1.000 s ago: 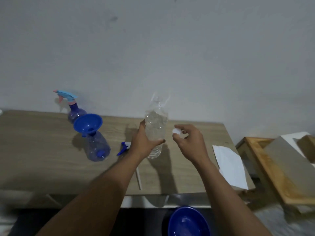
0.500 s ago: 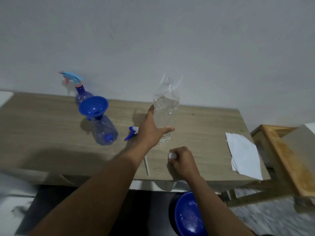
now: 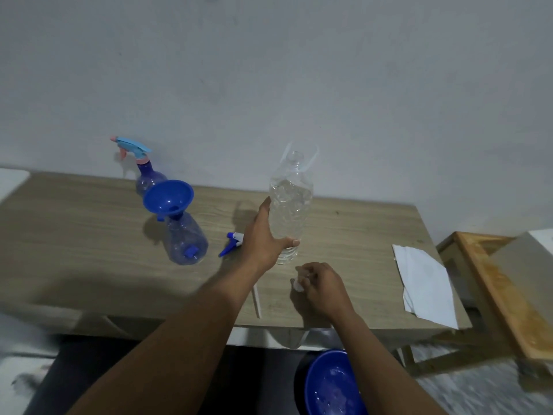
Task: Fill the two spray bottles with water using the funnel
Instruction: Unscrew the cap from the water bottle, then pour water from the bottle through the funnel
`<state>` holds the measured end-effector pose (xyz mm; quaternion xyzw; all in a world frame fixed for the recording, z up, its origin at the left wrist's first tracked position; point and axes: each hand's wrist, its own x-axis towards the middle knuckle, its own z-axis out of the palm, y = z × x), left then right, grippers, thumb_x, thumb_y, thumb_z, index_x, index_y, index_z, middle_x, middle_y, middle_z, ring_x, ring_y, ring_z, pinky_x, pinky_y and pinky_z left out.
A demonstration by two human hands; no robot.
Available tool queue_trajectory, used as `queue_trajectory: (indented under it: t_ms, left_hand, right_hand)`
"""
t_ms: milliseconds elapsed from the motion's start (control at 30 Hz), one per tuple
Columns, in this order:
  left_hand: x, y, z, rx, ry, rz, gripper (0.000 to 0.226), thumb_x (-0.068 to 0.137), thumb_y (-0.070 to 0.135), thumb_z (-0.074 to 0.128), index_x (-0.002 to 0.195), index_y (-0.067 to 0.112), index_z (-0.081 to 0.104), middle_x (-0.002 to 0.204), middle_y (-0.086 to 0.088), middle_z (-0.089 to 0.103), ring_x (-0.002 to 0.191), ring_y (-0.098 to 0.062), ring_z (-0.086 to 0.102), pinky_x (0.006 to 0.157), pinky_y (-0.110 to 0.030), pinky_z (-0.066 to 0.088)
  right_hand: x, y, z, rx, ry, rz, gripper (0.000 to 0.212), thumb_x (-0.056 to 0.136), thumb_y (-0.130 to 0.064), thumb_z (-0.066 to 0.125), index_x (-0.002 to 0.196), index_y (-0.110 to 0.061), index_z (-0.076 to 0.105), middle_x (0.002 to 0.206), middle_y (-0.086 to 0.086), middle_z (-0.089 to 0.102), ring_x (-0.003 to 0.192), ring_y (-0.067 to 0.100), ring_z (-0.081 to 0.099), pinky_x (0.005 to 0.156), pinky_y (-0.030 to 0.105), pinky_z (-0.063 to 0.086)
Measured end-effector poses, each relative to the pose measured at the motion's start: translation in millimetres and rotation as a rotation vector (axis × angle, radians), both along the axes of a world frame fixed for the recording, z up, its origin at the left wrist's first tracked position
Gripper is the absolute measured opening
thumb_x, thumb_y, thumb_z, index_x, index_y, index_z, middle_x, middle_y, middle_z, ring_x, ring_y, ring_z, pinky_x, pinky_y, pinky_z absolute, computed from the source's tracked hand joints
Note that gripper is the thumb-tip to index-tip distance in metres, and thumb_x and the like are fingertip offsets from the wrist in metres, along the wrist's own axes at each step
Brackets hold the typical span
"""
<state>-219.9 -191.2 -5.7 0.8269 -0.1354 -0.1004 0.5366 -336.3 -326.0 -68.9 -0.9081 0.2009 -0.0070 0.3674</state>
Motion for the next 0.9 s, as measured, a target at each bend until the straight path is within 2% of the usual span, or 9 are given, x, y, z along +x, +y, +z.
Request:
queue_trajectory:
  t_ms: [100, 167, 333, 467, 567, 633, 800, 833, 900]
  left_hand:
    - [-4, 5, 2, 0.002, 0.01, -0.02, 0.104, 0.069, 0.011, 0.091, 0.152, 0.034, 0.033, 0.143, 0.008, 0.054, 0.131, -0.014, 0.05, 0.109, -0.035, 0.045]
    - [-9, 13, 4, 0.013, 0.004, 0.007, 0.095, 0.077, 0.001, 0.082, 0.153, 0.031, 0.035, 0.142, 0.004, 0.055, 0.132, -0.014, 0.051, 0.104, -0.029, 0.047]
    - [-37, 57, 29, 0.048, -0.203, 0.138, 0.039, 0.088, -0.002, 0.06, 0.119, 0.02, 0.063, 0.111, 0.012, 0.066, 0.102, -0.008, 0.064, 0.08, -0.017, 0.052]
    - [-45, 100, 44, 0.114, -0.484, 0.347, 0.017, 0.09, 0.011, 0.064, 0.105, 0.02, 0.065, 0.098, 0.019, 0.056, 0.097, -0.012, 0.059, 0.082, -0.03, 0.05]
    - [-31, 127, 46, 0.121, -0.554, 0.502, 0.029, 0.085, 0.02, 0.073, 0.11, 0.016, 0.058, 0.104, 0.012, 0.049, 0.103, -0.017, 0.051, 0.085, -0.035, 0.047]
    - [-15, 141, 47, 0.129, -0.523, 0.605, 0.049, 0.08, 0.03, 0.079, 0.118, 0.013, 0.054, 0.113, 0.001, 0.053, 0.108, -0.019, 0.047, 0.091, -0.041, 0.048]
    - [24, 162, 43, 0.13, -0.365, 0.557, 0.098, 0.066, 0.059, 0.085, 0.143, 0.021, 0.036, 0.14, 0.001, 0.044, 0.13, -0.018, 0.043, 0.098, -0.035, 0.048]
    - [30, 163, 41, 0.081, -0.315, 0.515, 0.102, 0.066, 0.058, 0.086, 0.146, 0.024, 0.032, 0.143, 0.004, 0.042, 0.131, -0.016, 0.043, 0.094, -0.026, 0.048]
    - [39, 165, 37, -0.029, -0.221, 0.426, 0.106, 0.067, 0.054, 0.088, 0.151, 0.028, 0.028, 0.146, 0.008, 0.043, 0.127, -0.012, 0.048, 0.075, -0.006, 0.046]
  right_hand:
    - [2, 0, 8, -0.023, -0.06, -0.015, 0.039, 0.096, -0.021, 0.061, 0.134, -0.012, 0.057, 0.131, 0.01, 0.061, 0.119, 0.024, 0.059, 0.096, 0.028, 0.044]
    - [5, 5, 14, 0.003, -0.132, -0.038, 0.05, 0.098, -0.029, 0.061, 0.144, -0.015, 0.047, 0.14, 0.009, 0.056, 0.127, 0.023, 0.054, 0.102, 0.033, 0.044]
    - [23, 34, 37, 0.099, -0.333, -0.123, 0.091, 0.091, -0.044, 0.069, 0.159, -0.021, 0.013, 0.161, 0.006, 0.03, 0.145, 0.021, 0.034, 0.115, 0.042, 0.038]
    - [46, 62, 53, 0.195, -0.482, -0.254, 0.103, 0.085, -0.036, 0.078, 0.159, -0.019, 0.008, 0.163, 0.004, 0.025, 0.148, 0.02, 0.03, 0.118, 0.038, 0.033]
    - [63, 75, 57, 0.24, -0.544, -0.345, 0.107, 0.082, -0.031, 0.083, 0.158, -0.015, 0.011, 0.162, 0.003, 0.025, 0.147, 0.014, 0.027, 0.109, 0.007, 0.022]
    - [73, 80, 57, 0.259, -0.593, -0.405, 0.107, 0.079, -0.03, 0.085, 0.158, -0.013, 0.014, 0.16, 0.005, 0.028, 0.144, 0.014, 0.03, 0.102, -0.001, 0.019]
    - [98, 85, 49, 0.236, -0.686, -0.536, 0.104, 0.078, -0.031, 0.086, 0.155, -0.02, 0.017, 0.158, 0.003, 0.033, 0.142, 0.018, 0.037, 0.116, 0.031, 0.033]
    - [102, 84, 46, 0.22, -0.708, -0.543, 0.101, 0.079, -0.03, 0.084, 0.155, -0.024, 0.017, 0.158, 0.002, 0.033, 0.142, 0.018, 0.038, 0.116, 0.036, 0.036]
    - [107, 81, 44, 0.177, -0.732, -0.54, 0.1, 0.083, -0.028, 0.081, 0.156, -0.029, 0.013, 0.162, -0.001, 0.028, 0.144, 0.017, 0.036, 0.113, 0.031, 0.036]
